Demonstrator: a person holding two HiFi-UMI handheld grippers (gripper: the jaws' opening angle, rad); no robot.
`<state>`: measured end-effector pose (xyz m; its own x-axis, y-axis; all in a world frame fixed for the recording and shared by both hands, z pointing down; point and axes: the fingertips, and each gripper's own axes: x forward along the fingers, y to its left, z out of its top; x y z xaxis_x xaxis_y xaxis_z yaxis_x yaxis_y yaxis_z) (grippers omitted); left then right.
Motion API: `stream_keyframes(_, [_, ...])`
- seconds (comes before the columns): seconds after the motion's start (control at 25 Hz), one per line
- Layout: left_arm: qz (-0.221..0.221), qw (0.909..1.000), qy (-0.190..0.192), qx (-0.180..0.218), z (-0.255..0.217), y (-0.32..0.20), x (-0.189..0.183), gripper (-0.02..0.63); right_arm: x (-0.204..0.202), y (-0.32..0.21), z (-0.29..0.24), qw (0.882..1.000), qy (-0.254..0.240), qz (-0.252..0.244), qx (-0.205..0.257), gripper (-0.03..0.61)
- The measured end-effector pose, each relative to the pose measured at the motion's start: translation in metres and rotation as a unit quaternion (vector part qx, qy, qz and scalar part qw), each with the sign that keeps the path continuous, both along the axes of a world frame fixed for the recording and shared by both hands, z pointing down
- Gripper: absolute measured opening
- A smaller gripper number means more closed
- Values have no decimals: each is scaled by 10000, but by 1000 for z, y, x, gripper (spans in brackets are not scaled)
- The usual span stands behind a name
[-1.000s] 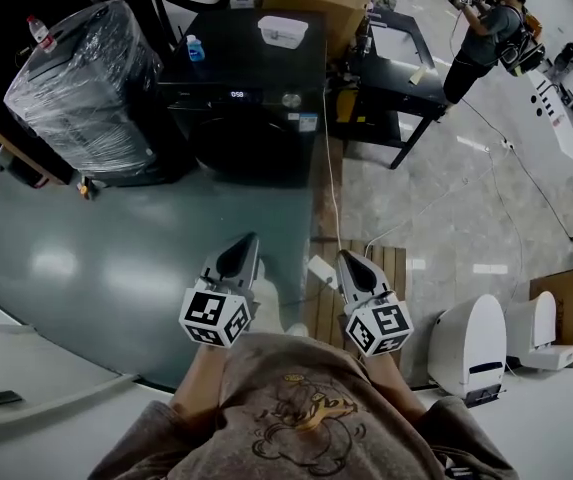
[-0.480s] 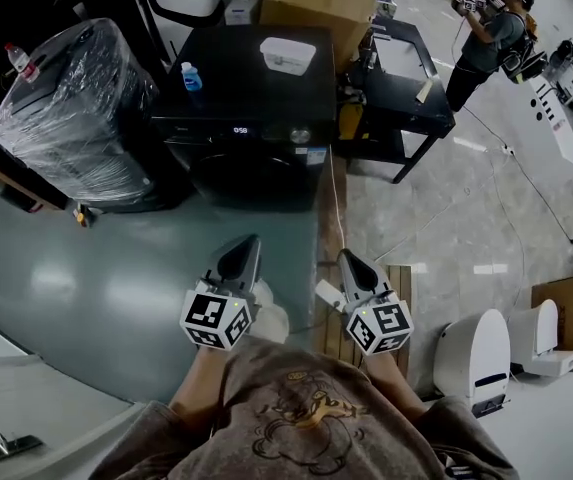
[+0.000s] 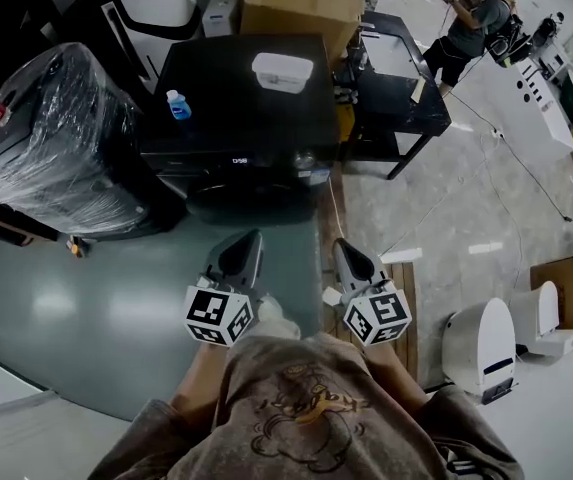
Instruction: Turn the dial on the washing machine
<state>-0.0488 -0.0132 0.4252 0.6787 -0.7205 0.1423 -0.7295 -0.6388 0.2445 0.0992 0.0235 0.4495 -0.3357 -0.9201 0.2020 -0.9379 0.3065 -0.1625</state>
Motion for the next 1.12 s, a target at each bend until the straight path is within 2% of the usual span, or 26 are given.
stream_keyframes(0.28, [155,9998,-26,-103,10,-33,-5,0,-6,-36,0,9997,49,250,6,2])
stream_keyframes(0.72, [72,9998,117,-166,8,-63,7,0,0,-70,9,9997,159,145,-122,2])
stream_keyframes(1.0, [-15,9999,54,-157,12,-75,13,0,0,-94,18,9998,134,-62,-149,5])
stream_keyframes(1.04, [-28,9999,44,-162,12,-77,14,0,0,-98,19,9997,132,-80,-166,16])
stream_keyframes(1.12, [-57,9998,30,-175,12,-80,14,0,1,-105,22,9997,118,-83,-220,78])
